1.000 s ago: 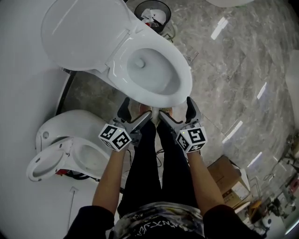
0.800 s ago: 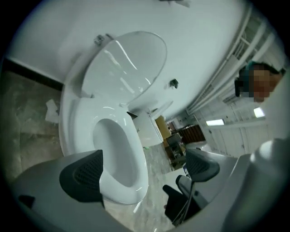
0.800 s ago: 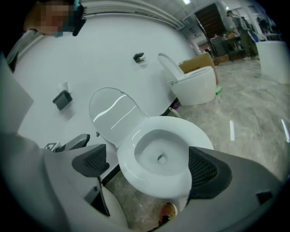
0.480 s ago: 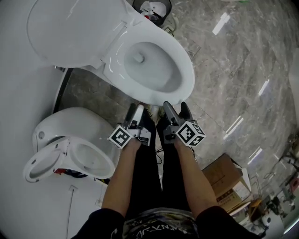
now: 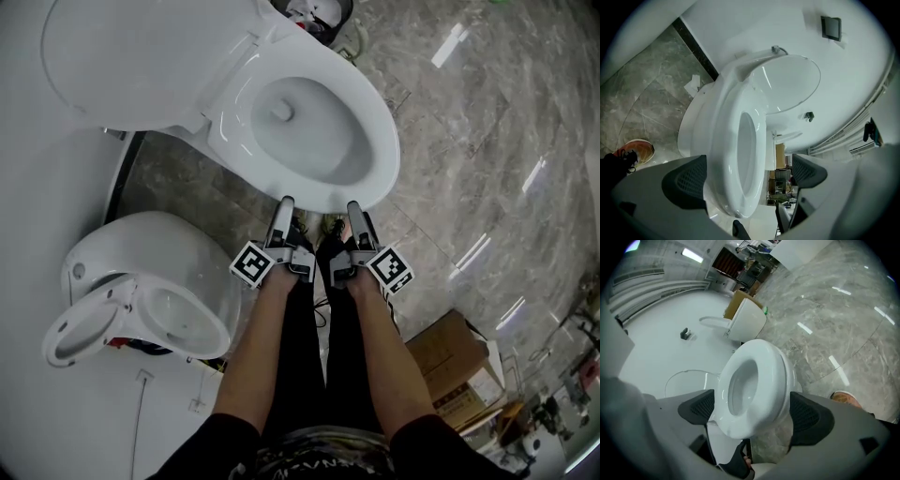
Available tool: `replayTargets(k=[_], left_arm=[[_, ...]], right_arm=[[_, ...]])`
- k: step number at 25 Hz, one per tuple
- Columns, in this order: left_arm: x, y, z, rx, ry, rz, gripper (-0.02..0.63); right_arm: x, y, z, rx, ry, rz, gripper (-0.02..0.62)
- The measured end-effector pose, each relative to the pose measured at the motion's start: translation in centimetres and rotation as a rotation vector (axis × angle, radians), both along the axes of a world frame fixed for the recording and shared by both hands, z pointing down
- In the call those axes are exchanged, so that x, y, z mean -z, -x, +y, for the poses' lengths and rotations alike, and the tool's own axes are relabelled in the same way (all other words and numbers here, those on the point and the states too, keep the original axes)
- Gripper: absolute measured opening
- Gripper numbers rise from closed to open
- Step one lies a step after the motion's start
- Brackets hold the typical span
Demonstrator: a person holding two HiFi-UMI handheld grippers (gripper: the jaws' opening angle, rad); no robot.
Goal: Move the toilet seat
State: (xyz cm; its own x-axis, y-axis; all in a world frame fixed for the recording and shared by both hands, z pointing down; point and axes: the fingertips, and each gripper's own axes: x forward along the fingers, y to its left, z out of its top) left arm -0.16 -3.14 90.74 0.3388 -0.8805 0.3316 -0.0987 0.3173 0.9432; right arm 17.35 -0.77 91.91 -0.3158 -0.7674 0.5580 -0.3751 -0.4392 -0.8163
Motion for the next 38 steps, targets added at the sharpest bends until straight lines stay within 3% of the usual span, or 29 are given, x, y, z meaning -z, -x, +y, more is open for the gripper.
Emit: replayTargets(k=[7, 12, 14, 17, 19, 28, 38], left_arm=[[-1.2, -0.8, -0.4, 0.012, 0.021, 0.02, 0.548], [-1.4, -1.7, 0.4, -0.03, 0.036, 0.025, 0.525], [-1.9, -1.6, 0.7, -0.019, 0.059, 0.024, 0.408], [-3.7, -1.1, 1.8, -0.052, 0.147, -0.045, 0.309], [-4.8, -0.8, 2.5, -0.06, 0.2, -0.059, 0.157], [-3.7, -0.9, 2.5, -0.02, 0.223, -0.057, 0.152], [2.3, -0.4, 2.5, 0.038, 0.222, -0.002, 0.149]], right_arm=[[-1.4, 0.2, -0.5, -0.02, 0.019, -0.031, 0.491], [-2.0, -0.5, 0.5, -0.052, 0.052, -0.045, 0.364], [-2.0, -0.7, 0.7, -0.056, 0.05, -0.05, 0.253], [-2.5, -0.9, 0.8, -0.054, 0.072, -0.036, 0.23], [-2.9, -1.0, 1.0, -0.057, 0.097, -0.029, 0.166], [-1.2, -1.3, 1.0, -0.043, 0.087, -0.063, 0.133], [7.2, -0.4, 0.2, 0.068, 0.022, -0.056, 0.115]])
